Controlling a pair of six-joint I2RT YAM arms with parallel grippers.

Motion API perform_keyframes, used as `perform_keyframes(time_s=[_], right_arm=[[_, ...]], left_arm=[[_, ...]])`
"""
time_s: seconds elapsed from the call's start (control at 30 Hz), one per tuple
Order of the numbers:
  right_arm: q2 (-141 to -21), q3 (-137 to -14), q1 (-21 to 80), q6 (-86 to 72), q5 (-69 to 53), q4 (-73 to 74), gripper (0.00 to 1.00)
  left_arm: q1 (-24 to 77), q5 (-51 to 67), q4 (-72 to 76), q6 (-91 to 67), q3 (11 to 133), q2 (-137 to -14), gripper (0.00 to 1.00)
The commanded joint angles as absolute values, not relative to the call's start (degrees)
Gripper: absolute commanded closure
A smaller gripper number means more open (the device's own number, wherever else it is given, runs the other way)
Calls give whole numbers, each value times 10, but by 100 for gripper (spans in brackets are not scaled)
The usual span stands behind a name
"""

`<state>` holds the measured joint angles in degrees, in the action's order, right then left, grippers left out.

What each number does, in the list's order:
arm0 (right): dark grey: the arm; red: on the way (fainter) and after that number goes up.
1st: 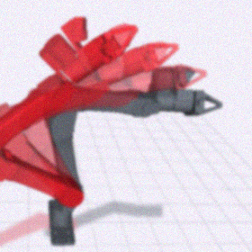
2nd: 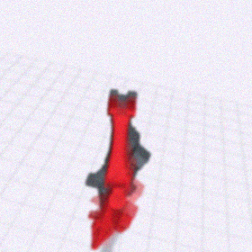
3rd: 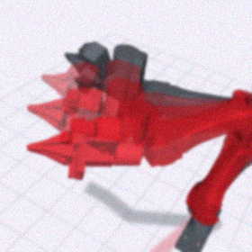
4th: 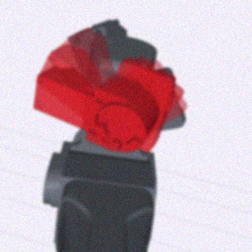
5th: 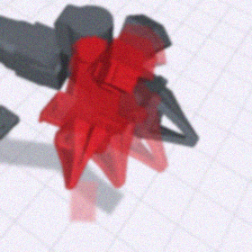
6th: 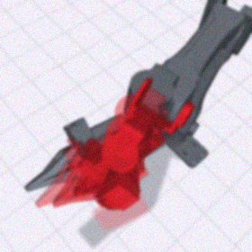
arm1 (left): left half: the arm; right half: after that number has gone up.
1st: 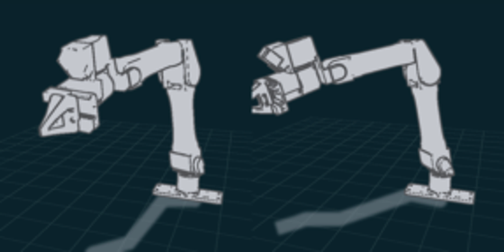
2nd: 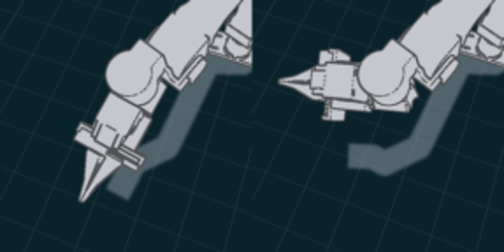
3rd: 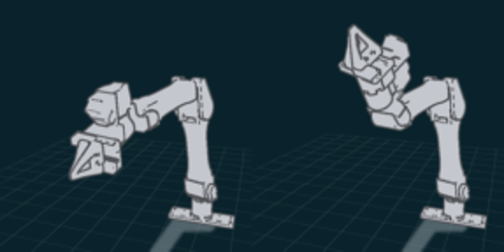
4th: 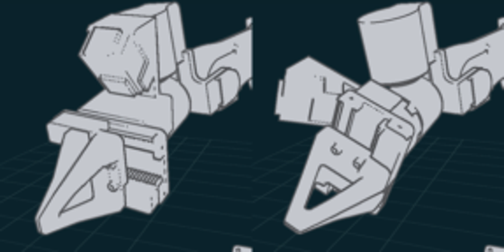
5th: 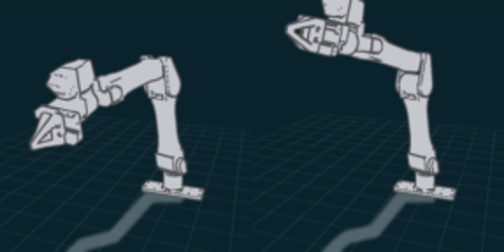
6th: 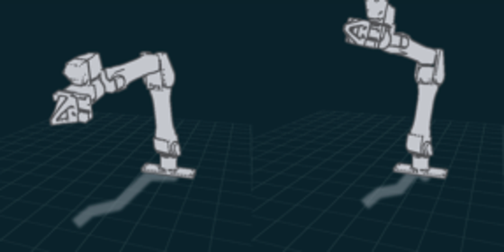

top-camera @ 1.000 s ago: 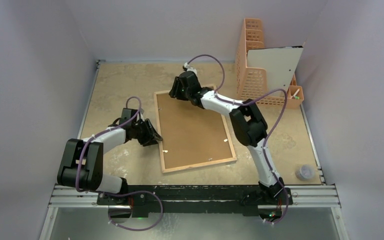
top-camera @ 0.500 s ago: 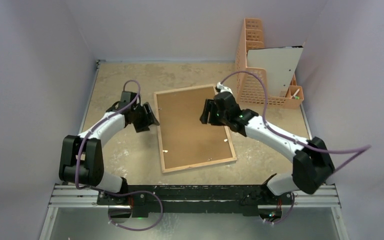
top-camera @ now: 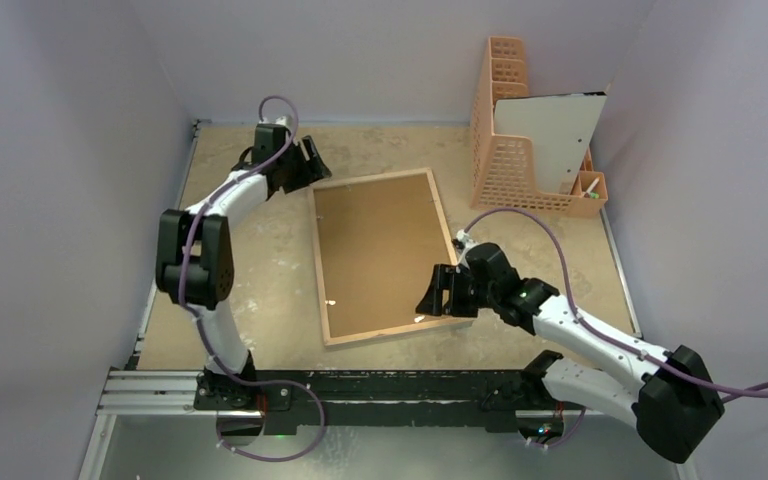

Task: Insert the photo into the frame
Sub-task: Adjust the photo frame at the center of the board.

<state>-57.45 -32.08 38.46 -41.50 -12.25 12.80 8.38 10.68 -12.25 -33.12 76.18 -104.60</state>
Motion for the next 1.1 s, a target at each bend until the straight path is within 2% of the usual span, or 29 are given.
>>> perform_keyframes(time_s=[0.0,0.17,0.33,0.5,0.73,0.9,1.07], right_arm=[[-564,-273,384,-440,-188,119,27],[-591,-253,384,-452,-175,119,23],[-638,-251,384,-463,-150,118,24],[-653,-245,384,-480,-134,101,24],[-674,-279,368,-488,-23,71,25],[-738,-316,332,-469,-13,23,26],[-786,-355,301,-446,-4,-16,27]], left_arm=[[85,175,-23,-272,847,-1132,34],[84,201,-13,-245,907,-1213,34],[84,236,36,-202,901,-1253,34],[85,240,-26,-163,926,-1289,35],[80,200,-118,-74,916,-1265,36],[79,202,-176,-53,887,-1230,37],[76,141,-260,-79,877,-1216,37]])
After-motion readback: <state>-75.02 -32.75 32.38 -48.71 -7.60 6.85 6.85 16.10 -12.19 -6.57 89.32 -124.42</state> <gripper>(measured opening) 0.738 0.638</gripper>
